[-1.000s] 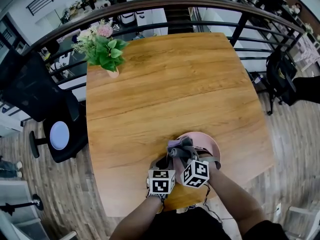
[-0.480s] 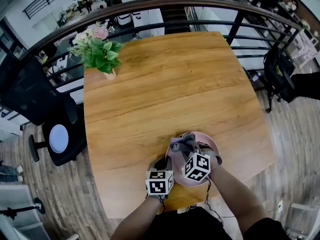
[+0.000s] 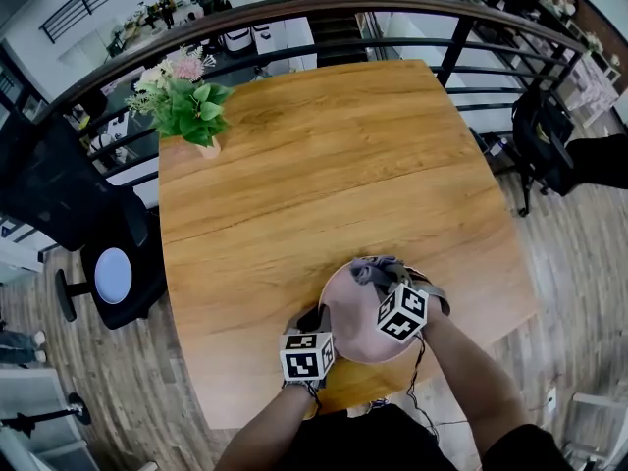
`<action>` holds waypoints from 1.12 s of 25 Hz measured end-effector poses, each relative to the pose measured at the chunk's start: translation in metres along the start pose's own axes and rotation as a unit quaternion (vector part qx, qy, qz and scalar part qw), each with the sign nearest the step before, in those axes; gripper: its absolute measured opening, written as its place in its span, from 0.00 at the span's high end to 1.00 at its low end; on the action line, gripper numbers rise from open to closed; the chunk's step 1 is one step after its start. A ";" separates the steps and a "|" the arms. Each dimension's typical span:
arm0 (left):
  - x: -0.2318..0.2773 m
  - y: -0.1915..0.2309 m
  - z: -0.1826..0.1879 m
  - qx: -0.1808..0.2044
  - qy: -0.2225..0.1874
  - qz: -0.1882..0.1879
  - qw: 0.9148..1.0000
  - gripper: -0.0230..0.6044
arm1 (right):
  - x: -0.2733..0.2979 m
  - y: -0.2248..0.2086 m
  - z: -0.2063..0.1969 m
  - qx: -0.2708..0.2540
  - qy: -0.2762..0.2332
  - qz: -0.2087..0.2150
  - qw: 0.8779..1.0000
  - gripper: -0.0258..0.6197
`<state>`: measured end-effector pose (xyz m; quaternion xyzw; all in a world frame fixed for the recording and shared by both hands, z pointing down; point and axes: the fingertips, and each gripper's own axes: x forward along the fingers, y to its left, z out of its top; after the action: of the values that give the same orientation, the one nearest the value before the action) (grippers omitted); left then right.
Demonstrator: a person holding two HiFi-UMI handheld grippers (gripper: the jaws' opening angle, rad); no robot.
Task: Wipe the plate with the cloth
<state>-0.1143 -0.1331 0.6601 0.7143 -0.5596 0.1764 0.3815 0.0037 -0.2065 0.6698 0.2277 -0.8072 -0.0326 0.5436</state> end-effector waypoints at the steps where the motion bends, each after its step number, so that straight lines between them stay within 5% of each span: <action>1: 0.000 0.000 0.000 -0.001 0.000 0.001 1.000 0.90 | -0.002 -0.002 -0.006 0.001 0.006 0.000 1.000 0.88; 28: -0.005 -0.003 0.002 -0.025 -0.014 0.015 0.999 0.92 | -0.075 0.048 -0.083 0.056 0.051 0.111 0.991 0.88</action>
<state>-0.1132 -0.1311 0.6540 0.6982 -0.5798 0.1581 0.3889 0.0845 -0.1168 0.6529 0.1685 -0.7990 0.0853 0.5710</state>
